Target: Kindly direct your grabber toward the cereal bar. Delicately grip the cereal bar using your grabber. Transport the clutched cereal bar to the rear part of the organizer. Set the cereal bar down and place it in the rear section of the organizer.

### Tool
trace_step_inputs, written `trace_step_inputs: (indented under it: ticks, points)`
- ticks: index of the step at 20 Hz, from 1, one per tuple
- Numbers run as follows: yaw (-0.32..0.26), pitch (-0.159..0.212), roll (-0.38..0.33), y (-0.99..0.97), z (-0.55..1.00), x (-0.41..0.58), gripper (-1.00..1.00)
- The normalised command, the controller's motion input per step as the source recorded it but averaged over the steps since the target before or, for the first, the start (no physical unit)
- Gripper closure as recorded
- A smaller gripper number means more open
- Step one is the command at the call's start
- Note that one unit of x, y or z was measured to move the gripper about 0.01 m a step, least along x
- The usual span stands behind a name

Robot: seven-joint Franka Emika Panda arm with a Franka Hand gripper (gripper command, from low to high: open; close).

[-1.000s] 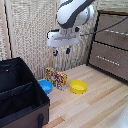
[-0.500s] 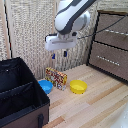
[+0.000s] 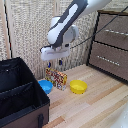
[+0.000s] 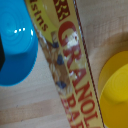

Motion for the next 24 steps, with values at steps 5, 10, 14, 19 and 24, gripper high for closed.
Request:
trace_step_inputs:
  ticks: [5, 10, 14, 19, 24]
  points:
    - [0.040, 0.212, -0.074, 0.04, -0.37, 0.093, -1.00]
    - [0.052, 0.050, -0.031, 0.03, -0.18, 0.127, 1.00]
    - [0.016, 0.007, 0.000, 0.02, -0.04, 0.053, 1.00]
    - [0.033, 0.026, -0.006, 0.02, -0.03, 0.065, 1.00]
    - [0.043, 0.046, 0.000, 0.01, 0.01, 0.083, 1.00]
